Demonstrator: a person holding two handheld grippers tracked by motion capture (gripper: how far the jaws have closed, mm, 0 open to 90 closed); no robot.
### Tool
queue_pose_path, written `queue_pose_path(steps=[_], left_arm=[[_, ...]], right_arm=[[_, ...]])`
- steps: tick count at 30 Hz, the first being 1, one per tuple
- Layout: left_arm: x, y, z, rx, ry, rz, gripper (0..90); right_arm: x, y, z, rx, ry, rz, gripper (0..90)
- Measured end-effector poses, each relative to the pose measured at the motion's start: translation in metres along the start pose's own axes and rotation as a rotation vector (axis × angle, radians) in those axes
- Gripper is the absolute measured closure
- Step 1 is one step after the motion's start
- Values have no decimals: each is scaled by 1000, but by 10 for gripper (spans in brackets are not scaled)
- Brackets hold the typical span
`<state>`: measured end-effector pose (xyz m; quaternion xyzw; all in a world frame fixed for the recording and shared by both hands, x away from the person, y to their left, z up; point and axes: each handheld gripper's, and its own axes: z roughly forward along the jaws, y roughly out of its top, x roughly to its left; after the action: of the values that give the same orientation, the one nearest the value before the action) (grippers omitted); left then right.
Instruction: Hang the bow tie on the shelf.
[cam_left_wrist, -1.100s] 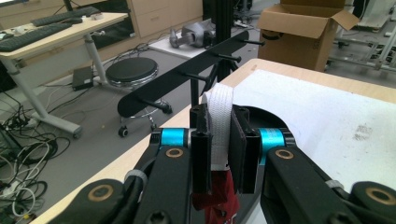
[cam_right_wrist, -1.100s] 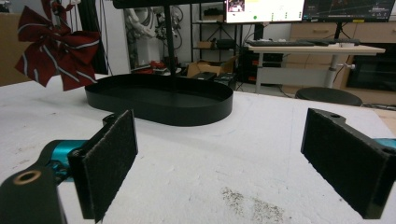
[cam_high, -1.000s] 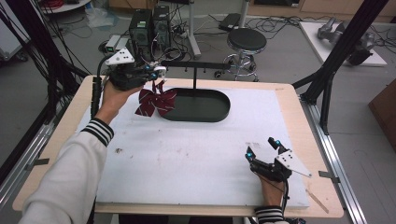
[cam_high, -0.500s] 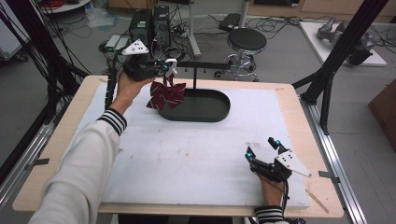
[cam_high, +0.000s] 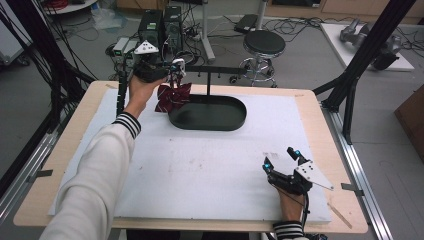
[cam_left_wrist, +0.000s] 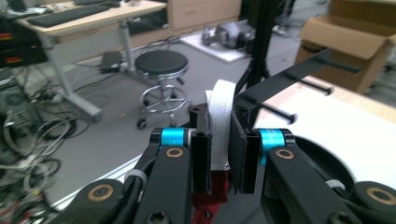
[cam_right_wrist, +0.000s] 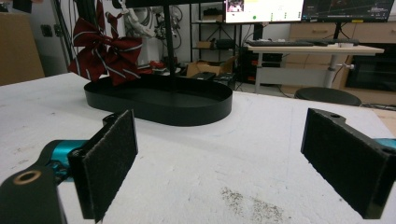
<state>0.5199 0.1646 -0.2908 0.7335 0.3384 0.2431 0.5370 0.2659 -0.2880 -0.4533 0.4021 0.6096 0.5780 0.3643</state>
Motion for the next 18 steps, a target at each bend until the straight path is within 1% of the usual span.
queue_pose_path(steps=[1,2,3,4,7,8,9,11,12,13,14,15,16,17,18], left_arm=[[0,0,0,0,0,0,798],[3,-2,1,13,11,-16,798],[3,-2,1,13,11,-16,797],[5,-3,1,24,27,-24,797],[6,-3,1,25,31,-31,793],[7,-3,0,32,41,-40,784],[7,-3,0,32,41,-40,768],[8,-3,1,28,69,-57,692],[9,-3,0,25,69,-68,671],[9,-3,0,25,69,-68,670],[11,-3,-1,17,80,-86,642],[11,-3,-1,17,80,-86,595],[12,-4,-1,16,99,-103,539],[12,-4,-1,16,99,-103,500],[14,-4,-3,13,102,-110,433]], right_arm=[[0,0,0,0,0,0,99],[0,0,0,0,0,0,99],[0,0,0,0,0,0,99],[0,0,0,-2,-1,0,99],[0,0,0,-3,0,1,99],[0,0,0,-4,0,-2,99],[0,0,0,-4,0,-2,99],[0,0,0,-1,1,8,98],[0,0,0,-6,1,4,99],[0,0,-1,-7,-1,6,99],[0,0,-1,-6,-1,4,99],[0,0,-1,-6,-1,4,99],[0,0,-1,-7,0,5,98],[0,0,-1,-7,0,5,98],[0,0,-1,-7,1,6,99]])
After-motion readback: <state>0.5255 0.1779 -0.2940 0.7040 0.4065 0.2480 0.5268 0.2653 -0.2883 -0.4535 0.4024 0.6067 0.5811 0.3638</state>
